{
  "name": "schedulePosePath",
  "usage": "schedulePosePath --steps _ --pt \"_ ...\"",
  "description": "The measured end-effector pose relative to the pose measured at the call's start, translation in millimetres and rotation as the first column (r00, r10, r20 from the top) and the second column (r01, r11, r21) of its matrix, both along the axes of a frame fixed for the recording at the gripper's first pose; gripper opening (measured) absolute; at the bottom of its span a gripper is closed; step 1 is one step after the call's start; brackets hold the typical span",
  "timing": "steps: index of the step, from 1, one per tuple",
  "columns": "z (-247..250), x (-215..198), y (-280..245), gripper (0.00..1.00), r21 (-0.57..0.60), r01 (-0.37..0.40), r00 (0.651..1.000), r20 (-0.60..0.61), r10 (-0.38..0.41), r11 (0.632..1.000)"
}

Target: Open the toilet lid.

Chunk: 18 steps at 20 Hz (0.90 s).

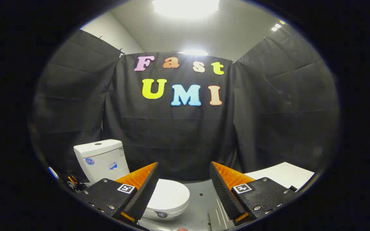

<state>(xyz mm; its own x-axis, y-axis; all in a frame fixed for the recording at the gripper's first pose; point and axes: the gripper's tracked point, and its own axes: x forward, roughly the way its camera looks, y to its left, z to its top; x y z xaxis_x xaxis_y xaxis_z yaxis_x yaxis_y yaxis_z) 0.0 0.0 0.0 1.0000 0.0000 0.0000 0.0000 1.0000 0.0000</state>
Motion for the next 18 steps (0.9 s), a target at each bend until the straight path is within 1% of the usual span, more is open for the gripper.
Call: schedulePosePath --steps 3,7,11,16,18 --pt "0 -3 5 0.95 0.003 -0.008 1.0 0.006 0.008 1.0" --pt "-3 -7 4 0.95 -0.022 -0.014 1.0 0.002 0.014 1.0" --pt "-3 -9 3 0.95 -0.008 -0.017 1.0 0.001 0.017 1.0" --pt "1 -13 -3 0.95 -0.007 -0.018 0.999 0.03 0.019 1.0" --pt "0 -13 -13 0.94 -0.016 0.003 0.999 0.033 -0.002 1.0"
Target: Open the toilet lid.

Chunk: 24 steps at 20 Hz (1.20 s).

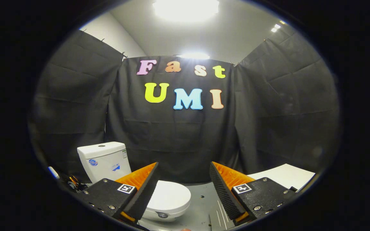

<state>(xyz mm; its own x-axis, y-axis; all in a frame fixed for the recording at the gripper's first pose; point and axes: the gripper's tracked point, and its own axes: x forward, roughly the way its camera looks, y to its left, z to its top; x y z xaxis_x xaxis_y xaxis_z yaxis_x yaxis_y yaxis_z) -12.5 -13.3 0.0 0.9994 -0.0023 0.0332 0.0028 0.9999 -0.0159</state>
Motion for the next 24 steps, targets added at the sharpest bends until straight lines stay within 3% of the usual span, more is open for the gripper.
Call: schedulePosePath --steps 5,13,16,24 --pt "-4 2 -2 0.95 0.03 0.011 1.0 0.006 -0.012 0.999" --pt "-40 17 17 0.95 0.192 -0.038 0.998 -0.032 0.045 0.981" --pt "-55 24 27 0.95 0.307 -0.068 0.996 -0.042 0.085 0.949" --pt "-123 40 45 0.95 0.491 -0.04 0.986 -0.121 0.113 0.87"
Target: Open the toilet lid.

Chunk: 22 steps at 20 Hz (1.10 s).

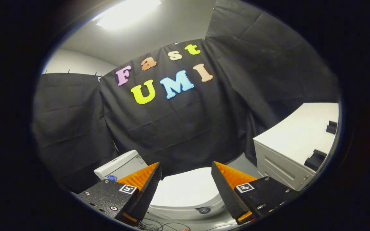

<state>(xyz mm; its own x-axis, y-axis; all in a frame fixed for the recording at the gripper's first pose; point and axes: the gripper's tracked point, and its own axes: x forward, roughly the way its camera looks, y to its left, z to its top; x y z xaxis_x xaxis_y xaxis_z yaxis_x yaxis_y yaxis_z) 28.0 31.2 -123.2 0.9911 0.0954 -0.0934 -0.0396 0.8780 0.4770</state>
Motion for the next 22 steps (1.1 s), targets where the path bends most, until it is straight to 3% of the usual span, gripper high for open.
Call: schedulePosePath --steps 4,8,13,22 --pt "-53 3 4 0.96 -0.003 0.026 0.993 -0.115 -0.027 1.0" --pt "-94 13 23 0.96 0.144 0.023 0.985 -0.171 0.002 0.989" --pt "-151 14 33 0.94 0.328 0.093 0.959 -0.282 0.003 0.94" --pt "-244 18 41 0.94 0.387 0.174 0.897 -0.441 0.016 0.906"
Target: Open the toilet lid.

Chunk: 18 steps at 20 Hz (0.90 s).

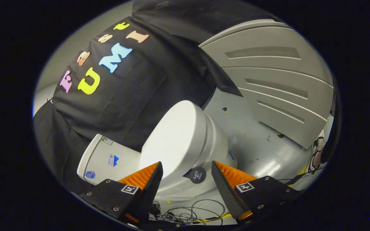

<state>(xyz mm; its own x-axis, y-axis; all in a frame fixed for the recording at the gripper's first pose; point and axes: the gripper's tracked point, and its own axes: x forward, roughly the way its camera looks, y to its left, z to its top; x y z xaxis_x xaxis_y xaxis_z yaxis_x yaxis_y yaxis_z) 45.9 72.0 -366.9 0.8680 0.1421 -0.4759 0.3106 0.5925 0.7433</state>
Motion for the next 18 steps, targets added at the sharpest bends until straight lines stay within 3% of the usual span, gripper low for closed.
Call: schedulePosePath --steps 5,7,11,12,13,16,18 --pt "-28 4 8 0.92 0.161 0.061 0.998 -0.008 -0.06 0.985" --pt "-48 4 14 0.87 0.22 0.095 0.995 -0.034 -0.09 0.971" --pt "-66 11 29 0.78 0.28 0.092 0.996 -0.038 -0.085 0.955" --pt "-65 14 30 0.75 0.288 0.078 0.997 -0.018 -0.076 0.954" --pt "-67 20 35 0.64 0.293 0.073 0.997 -0.007 -0.074 0.953" --pt "-65 30 45 0.54 0.341 0.037 0.998 0.034 -0.052 0.939" --pt "-61 31 50 0.42 0.358 0.015 0.997 0.064 -0.041 0.934"
